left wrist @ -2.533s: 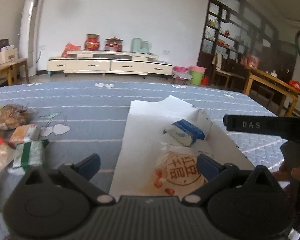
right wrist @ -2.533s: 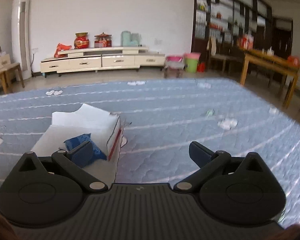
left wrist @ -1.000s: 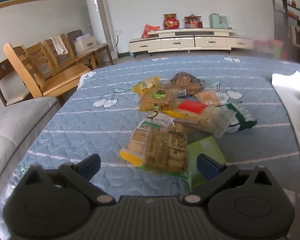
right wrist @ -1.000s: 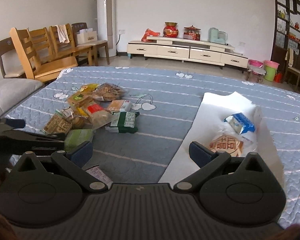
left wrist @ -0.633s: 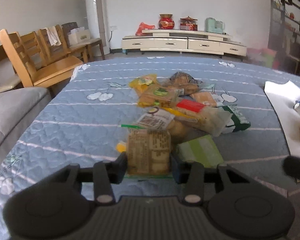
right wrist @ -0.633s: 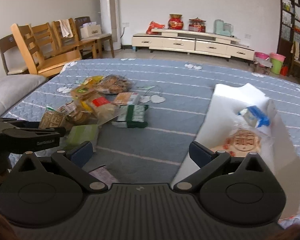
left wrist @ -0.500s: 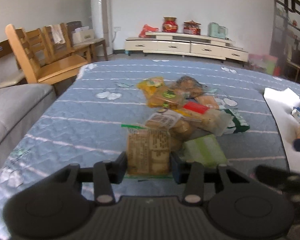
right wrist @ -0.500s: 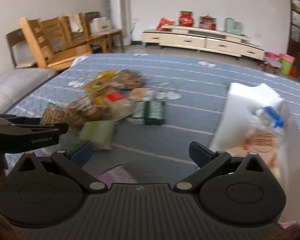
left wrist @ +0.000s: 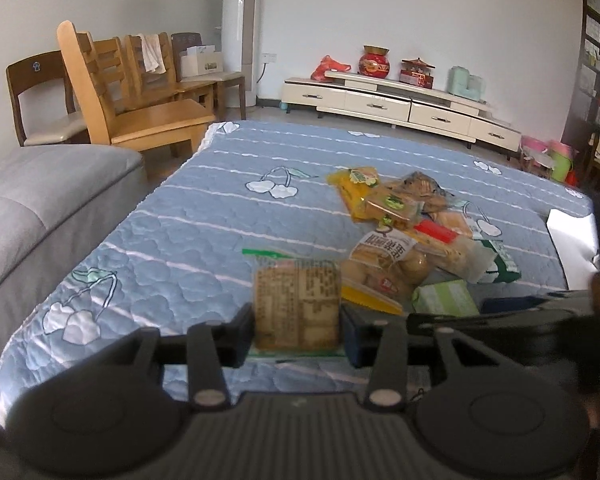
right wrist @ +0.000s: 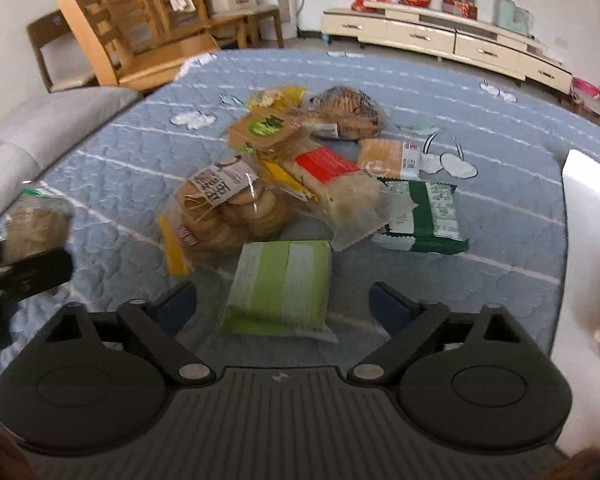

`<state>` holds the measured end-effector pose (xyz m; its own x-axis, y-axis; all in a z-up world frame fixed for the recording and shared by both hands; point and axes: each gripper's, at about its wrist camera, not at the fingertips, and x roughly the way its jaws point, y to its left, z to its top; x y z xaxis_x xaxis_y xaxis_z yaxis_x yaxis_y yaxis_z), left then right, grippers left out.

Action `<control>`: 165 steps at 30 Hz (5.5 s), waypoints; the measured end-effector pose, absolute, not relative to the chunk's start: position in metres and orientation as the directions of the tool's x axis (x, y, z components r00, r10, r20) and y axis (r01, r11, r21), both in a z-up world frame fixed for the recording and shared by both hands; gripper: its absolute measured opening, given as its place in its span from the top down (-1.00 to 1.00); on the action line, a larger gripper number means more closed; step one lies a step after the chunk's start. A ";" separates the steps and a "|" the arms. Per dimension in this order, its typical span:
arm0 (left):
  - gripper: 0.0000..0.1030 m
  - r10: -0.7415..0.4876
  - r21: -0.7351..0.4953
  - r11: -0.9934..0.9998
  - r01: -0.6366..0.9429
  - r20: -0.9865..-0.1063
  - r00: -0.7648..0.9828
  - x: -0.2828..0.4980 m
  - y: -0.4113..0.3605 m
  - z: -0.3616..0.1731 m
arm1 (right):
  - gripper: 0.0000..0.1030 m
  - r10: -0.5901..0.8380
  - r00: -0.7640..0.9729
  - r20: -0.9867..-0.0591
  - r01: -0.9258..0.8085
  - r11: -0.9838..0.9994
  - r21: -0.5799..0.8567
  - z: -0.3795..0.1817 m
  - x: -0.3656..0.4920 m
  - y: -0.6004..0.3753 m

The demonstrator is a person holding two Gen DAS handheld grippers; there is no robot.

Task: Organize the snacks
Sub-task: 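Grasp the green pack with the right gripper while the left holds the biscuit pack, then place the biscuit pack and green pack into the white box with both grippers, then withdraw both grippers from the white box toward the snack pile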

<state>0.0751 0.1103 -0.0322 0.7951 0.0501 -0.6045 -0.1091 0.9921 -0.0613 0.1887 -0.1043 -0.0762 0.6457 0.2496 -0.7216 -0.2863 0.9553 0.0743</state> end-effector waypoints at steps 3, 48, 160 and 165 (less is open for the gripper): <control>0.16 0.042 -0.069 0.992 -0.105 -0.605 0.795 0.074 0.110 -0.032 | -0.35 0.232 0.654 -0.720 -0.299 0.954 0.036 -0.075 0.191 -0.101; 0.17 -0.135 -0.030 0.989 0.142 -0.555 0.821 0.031 -0.004 0.011 | -0.13 0.118 0.824 -0.554 -0.115 0.993 0.041 0.000 0.055 -0.232; -0.12 -0.143 -0.111 0.989 0.093 -0.640 0.755 0.061 0.033 -0.005 | -1.00 0.177 0.812 -0.556 -0.187 0.981 0.040 -0.009 0.083 -0.221; -0.12 -0.130 -0.101 0.991 0.084 -0.644 0.754 0.064 0.039 -0.006 | -1.00 0.190 0.807 -0.559 -0.204 0.978 0.038 -0.011 0.087 -0.216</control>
<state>0.0640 0.0394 -0.0062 0.7539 -0.1299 -0.6440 0.0842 0.9913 -0.1014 0.0865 -0.2156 -0.0111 0.8070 0.1899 -0.5592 -0.2041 0.9782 0.0376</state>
